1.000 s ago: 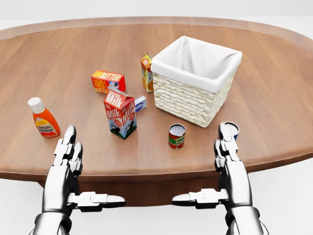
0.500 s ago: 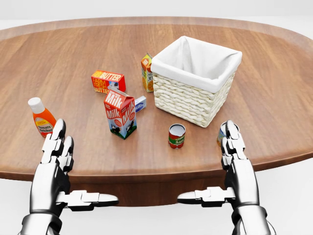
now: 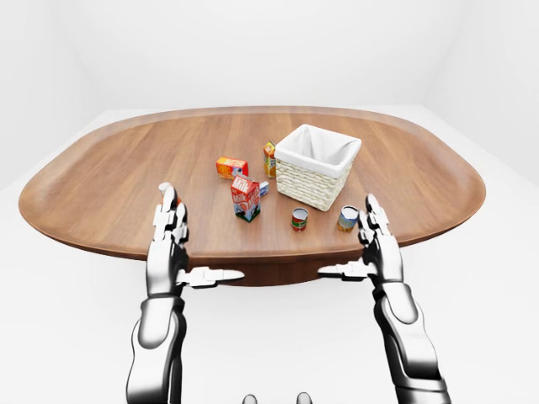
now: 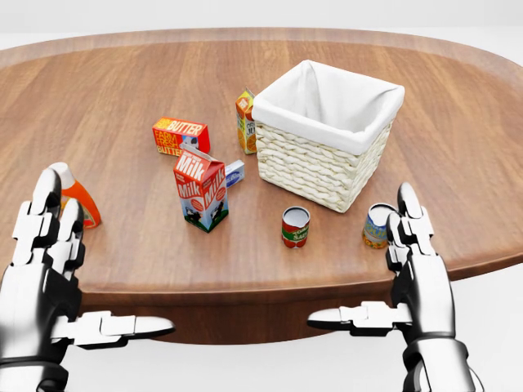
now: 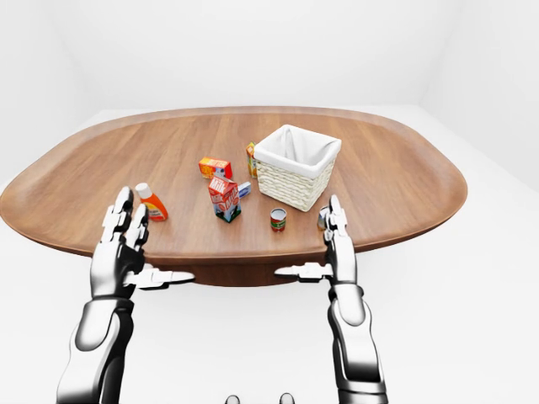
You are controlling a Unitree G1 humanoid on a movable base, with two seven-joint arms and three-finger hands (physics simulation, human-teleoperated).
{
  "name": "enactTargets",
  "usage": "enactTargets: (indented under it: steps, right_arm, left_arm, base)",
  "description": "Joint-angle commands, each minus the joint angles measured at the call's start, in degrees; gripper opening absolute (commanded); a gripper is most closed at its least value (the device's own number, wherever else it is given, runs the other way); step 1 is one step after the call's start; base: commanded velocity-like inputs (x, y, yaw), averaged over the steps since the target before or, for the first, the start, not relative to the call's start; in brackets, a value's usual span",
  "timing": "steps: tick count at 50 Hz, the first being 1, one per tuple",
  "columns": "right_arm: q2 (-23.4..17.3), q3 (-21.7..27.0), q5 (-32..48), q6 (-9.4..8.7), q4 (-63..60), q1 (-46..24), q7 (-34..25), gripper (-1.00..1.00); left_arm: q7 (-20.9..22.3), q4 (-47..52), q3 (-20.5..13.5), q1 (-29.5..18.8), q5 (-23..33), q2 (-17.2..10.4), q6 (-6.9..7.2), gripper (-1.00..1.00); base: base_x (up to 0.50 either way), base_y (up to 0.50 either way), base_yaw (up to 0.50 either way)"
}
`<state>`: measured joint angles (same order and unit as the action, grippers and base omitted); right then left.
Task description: Pick up the alphabet soup, and put it in the basket.
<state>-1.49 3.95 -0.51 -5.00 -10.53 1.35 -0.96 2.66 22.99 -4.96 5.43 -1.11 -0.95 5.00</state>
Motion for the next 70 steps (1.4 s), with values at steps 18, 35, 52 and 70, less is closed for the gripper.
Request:
enactTargets:
  steps: [18,35,52,70]
  right_arm:
    - [-0.07,1.52,0.16,0.00,-7.65,1.25,-0.24,1.00]
    - [-0.08,1.33,0.81,0.00,-7.32,1.29,-0.14,1.00]
    - [-0.05,1.14,1.37,0.00,-6.67,1.24,-0.18,1.00]
    - [-0.03,0.67,2.39,0.00,-5.90,1.30,-0.33,1.00]
  left_arm:
    - [0.06,12.41,-3.70,1.94,-2.29,0.55,0.00,1.00]
    - [-0.06,11.67,-4.08,1.57,-2.42,0.48,0.00,1.00]
    - [-0.02,11.20,-3.98,1.58,-2.51,0.50,0.00,1.00]
    - [-0.04,10.79,-3.75,1.58,-2.37,0.50,0.00,1.00]
  base:
    - [0.00,0.00,0.00]
    - [0.00,-0.22,0.00]
    - [0.00,-0.50,0.00]
    - [0.00,-0.06,0.00]
